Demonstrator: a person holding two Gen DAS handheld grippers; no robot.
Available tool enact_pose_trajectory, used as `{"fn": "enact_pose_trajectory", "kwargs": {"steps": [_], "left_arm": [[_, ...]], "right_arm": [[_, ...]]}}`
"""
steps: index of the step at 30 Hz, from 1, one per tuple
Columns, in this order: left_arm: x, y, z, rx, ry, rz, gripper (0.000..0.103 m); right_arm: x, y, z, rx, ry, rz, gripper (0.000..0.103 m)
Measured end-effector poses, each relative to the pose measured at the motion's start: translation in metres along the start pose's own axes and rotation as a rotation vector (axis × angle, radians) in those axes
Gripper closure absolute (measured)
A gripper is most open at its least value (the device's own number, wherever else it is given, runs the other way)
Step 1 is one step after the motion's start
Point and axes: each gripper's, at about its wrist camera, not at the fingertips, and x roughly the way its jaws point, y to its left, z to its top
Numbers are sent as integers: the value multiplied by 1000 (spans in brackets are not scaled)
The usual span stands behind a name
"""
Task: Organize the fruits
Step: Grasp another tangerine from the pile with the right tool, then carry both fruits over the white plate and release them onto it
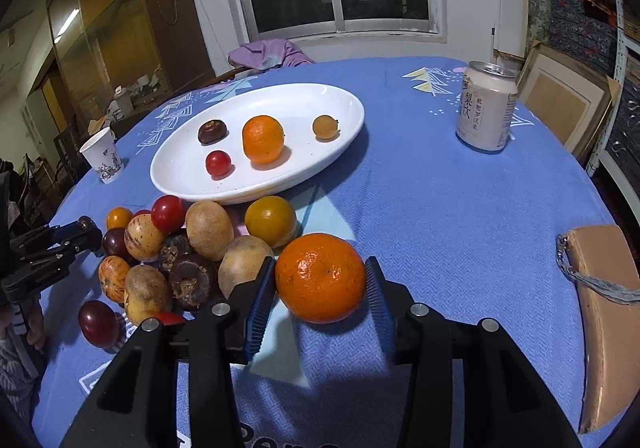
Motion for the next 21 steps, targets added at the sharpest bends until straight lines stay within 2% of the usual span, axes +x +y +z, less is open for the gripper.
{"fn": "enact_pose_trajectory", "kwargs": {"steps": [7,12,16,21], "left_arm": [[0,9,-6,-56,23,-16,62],[-16,18,-1,-101,-20,-40,63],[-27,15,30,-134,-48,-106,63],[-28,-8,92,-75,-119,-80,63]], "right_arm": [[-1,4,-3,-10,-3,-5,57],[-11,4,-1,-6,-33,5,57],[-29,0,15,39,-93,50,57],[-48,3,68,48,-166,96,57]]}}
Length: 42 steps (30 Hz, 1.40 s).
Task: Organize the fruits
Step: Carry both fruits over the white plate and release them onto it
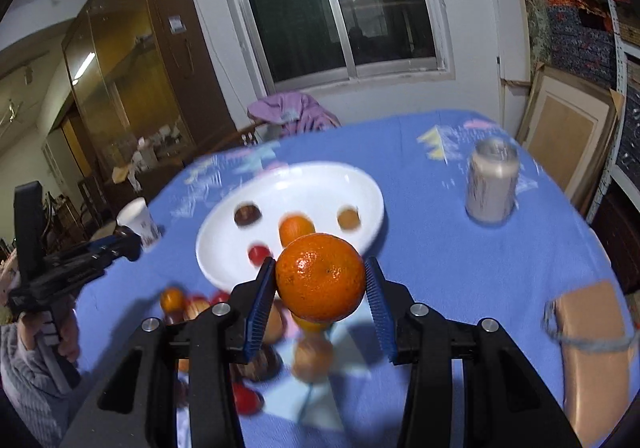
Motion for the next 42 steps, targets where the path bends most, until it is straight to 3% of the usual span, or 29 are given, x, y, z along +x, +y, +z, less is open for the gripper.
{"fn": "enact_pose_trajectory", "kwargs": {"steps": [3,7,13,18,26,30,39,42], "left_arm": [[19,-14,23,0,-5,-27,63],[55,-27,27,15,43,-39,63],[107,-35,12,62,141,-35,63],[131,-34,6,67,186,-44,63],[140,-43,2,102,192,-24,61],[137,-45,2,110,192,-25,51],[102,-29,13,47,138,-18,48],[76,-18,9,15,110,-8,42]], "right_arm": [[13,7,36,-1,-33,10,58],[67,9,61,56,4,50,58],[153,16,62,51,130,58,58],[186,16,49,40,187,28,57],[201,-2,48,106,211,0,56],[199,-9,46,147,206,42,49],[136,-1,67,147,89,102,48],[103,11,77,140,42,143,38]]}}
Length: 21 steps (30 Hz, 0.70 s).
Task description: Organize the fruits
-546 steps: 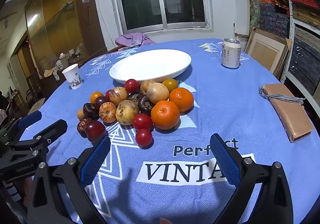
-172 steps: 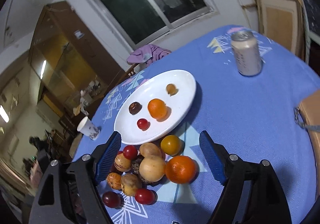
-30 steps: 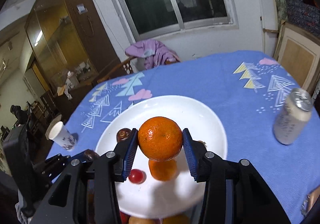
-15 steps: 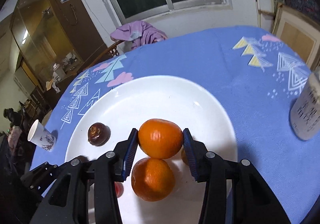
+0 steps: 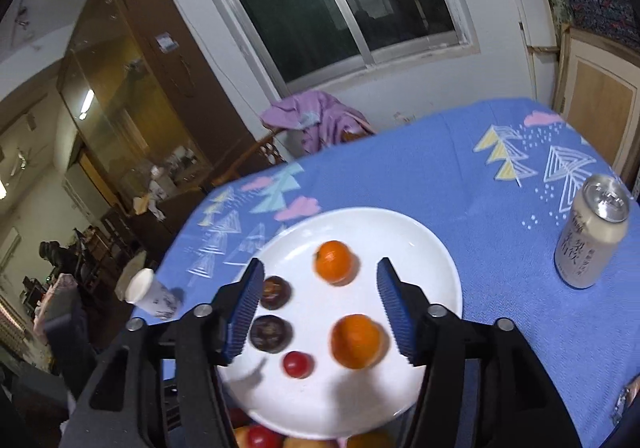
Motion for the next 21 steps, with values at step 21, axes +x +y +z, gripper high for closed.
{"fn": "enact_pose_trajectory", "kwargs": {"steps": [21], "left_arm": [[-44,26,-94,-16,15,46,30]], "right_arm": [[-107,-47,-112,61,-23,-60,25]]}}
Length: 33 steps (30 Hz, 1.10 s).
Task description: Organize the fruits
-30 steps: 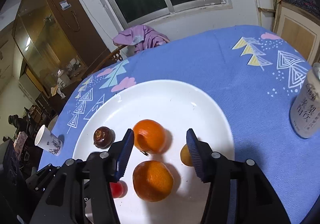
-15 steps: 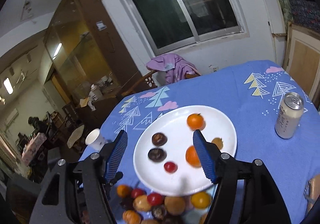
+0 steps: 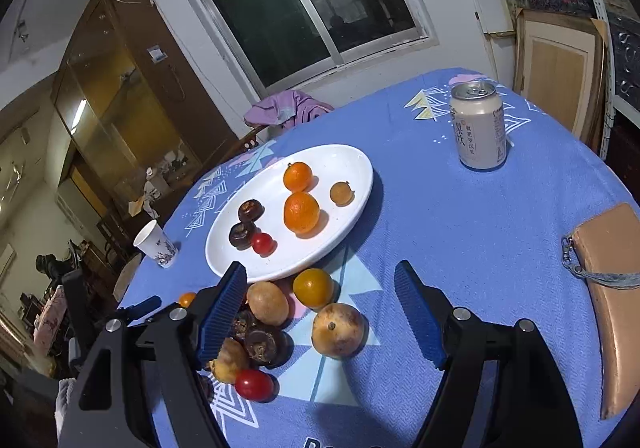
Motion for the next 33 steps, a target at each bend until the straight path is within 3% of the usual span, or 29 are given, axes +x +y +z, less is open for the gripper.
{"fn": "enact_pose_trajectory", "kwargs": {"steps": [4,7,14,21,23,26,29,32,33], "left_arm": [[9,-4,4,19,-1,36,29],[12,0,6,15,1,49,21],[-2,28,5,-11,-27,154,21],[-17,47,-2,-65,-46,111,21],[-20,35,-2,-28,-70,84,21],[-11,13,-1,75,-88,146,21],[4,9,3,91,-55,155,22],[13,17,8,50,-23,123,36],[16,20,9,35,-12,113,45]], "right_arm": [[1,7,-3,-25,2,4,22],[3,11,-5,-36,10,7,22],[2,7,-3,-23,11,-2,22],[-3,10,-3,-32,-1,13,22],[-1,11,-4,-37,4,13,22],[2,12,-6,-40,14,3,22],[6,10,-7,-38,23,-3,22],[7,12,-7,-45,27,-5,22],[8,13,-8,-48,29,-6,22]]}}
